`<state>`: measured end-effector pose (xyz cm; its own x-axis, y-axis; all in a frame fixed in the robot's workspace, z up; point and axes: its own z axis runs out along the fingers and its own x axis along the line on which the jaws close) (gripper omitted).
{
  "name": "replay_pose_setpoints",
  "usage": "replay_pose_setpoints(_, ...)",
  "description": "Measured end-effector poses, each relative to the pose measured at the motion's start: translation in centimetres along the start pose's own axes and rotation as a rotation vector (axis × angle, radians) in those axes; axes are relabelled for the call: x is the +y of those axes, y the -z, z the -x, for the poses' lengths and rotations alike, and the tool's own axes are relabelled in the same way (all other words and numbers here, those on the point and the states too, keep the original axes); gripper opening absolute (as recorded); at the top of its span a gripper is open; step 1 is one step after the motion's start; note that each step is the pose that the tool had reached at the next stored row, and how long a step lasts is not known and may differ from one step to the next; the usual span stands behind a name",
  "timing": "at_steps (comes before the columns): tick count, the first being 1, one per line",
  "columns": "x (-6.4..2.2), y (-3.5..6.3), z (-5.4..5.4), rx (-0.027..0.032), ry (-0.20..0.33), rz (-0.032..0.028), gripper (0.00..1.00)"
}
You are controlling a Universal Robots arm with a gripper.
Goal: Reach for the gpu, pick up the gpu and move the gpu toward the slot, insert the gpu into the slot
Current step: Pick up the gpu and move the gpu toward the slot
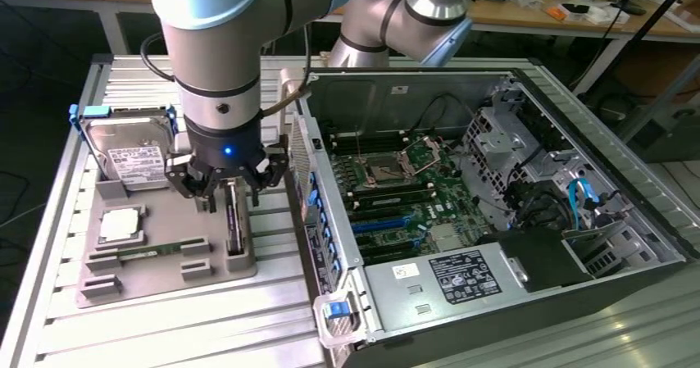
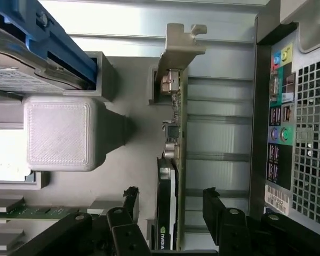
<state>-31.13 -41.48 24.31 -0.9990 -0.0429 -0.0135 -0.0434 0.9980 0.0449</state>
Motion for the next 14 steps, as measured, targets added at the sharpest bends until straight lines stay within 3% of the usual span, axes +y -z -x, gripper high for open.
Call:
replay_pose_setpoints(4,0.13,-0.06,-1.04,0.0000,0.000,0.0001,0.60)
replay_pose_setpoints(8,0.10,-0.16,-0.47,0.0015,0.000,0.0002,0.60)
replay_pose_setpoints(14,0.10,-0.15,-0.47,0.0017,0.000,0.0001,0.60)
